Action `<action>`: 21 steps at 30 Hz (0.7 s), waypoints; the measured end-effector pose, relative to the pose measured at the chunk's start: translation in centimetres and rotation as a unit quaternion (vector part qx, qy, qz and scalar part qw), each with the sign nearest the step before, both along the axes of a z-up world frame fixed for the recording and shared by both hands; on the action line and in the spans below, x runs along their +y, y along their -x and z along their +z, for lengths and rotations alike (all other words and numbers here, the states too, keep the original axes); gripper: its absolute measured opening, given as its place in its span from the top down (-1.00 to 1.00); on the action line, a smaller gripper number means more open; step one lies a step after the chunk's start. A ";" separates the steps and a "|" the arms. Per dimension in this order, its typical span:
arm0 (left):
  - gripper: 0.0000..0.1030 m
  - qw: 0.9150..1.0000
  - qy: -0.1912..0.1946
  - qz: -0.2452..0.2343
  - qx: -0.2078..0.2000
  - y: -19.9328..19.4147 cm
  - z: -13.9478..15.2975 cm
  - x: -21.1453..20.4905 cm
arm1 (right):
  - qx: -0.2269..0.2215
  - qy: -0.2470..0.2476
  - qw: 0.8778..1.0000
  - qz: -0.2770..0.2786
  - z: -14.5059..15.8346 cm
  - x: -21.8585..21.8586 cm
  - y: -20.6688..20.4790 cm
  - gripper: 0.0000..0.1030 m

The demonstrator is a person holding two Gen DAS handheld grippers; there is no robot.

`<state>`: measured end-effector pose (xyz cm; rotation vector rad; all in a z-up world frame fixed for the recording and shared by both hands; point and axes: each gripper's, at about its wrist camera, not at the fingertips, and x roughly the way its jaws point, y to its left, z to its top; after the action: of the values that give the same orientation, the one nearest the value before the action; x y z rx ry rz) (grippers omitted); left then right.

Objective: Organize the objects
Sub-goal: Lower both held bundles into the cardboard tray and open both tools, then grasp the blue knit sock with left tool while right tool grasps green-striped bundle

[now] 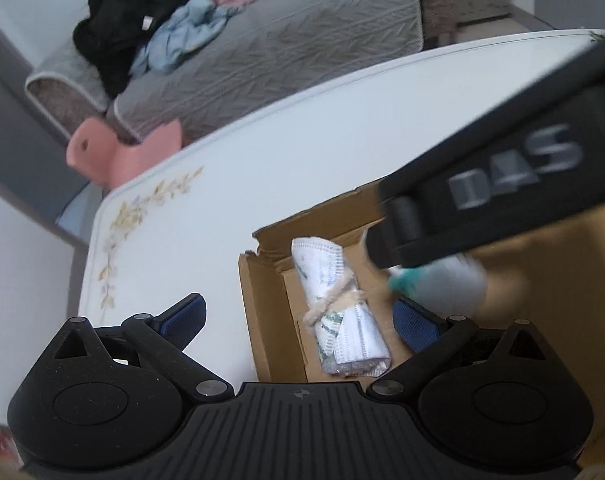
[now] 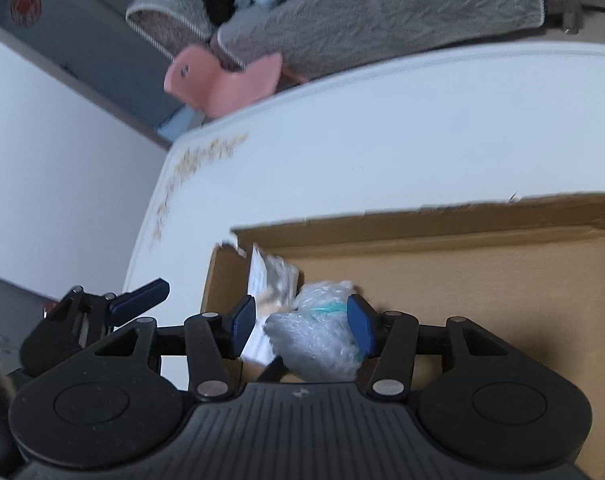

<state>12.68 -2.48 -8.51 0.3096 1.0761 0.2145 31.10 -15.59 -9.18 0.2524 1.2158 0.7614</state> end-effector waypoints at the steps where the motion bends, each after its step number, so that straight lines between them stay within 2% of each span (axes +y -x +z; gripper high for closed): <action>1: -0.96 1.000 -0.007 0.004 0.004 -0.1 -0.2 0.0 | -0.001 0.000 1.000 -0.001 0.1 0.0 -0.1 -0.05; 4: -0.96 1.000 -0.018 0.009 0.015 0.0 -0.8 0.1 | -0.007 0.011 1.000 0.016 0.1 0.0 0.0 -0.07; 7: -0.96 1.000 -0.014 0.003 0.017 0.5 -0.8 0.2 | -0.013 0.017 0.999 0.024 0.0 0.1 0.5 -0.08; 13: -0.99 1.000 -0.006 -0.003 0.017 1.3 0.8 0.5 | 0.023 -0.005 0.999 0.025 -1.5 1.2 0.3 -0.11; 16: -0.99 1.000 0.006 0.007 0.021 1.8 1.2 1.4 | 0.034 -0.021 0.999 0.024 -1.8 2.1 0.0 -0.11; 21: -0.99 0.999 0.032 0.028 0.018 3.7 2.2 2.5 | 0.018 -0.020 0.999 0.029 -0.5 2.1 0.6 -0.11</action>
<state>9.02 0.00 -6.28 0.2266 1.1267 0.2241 30.52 -13.51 -9.64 0.2668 1.2472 0.8351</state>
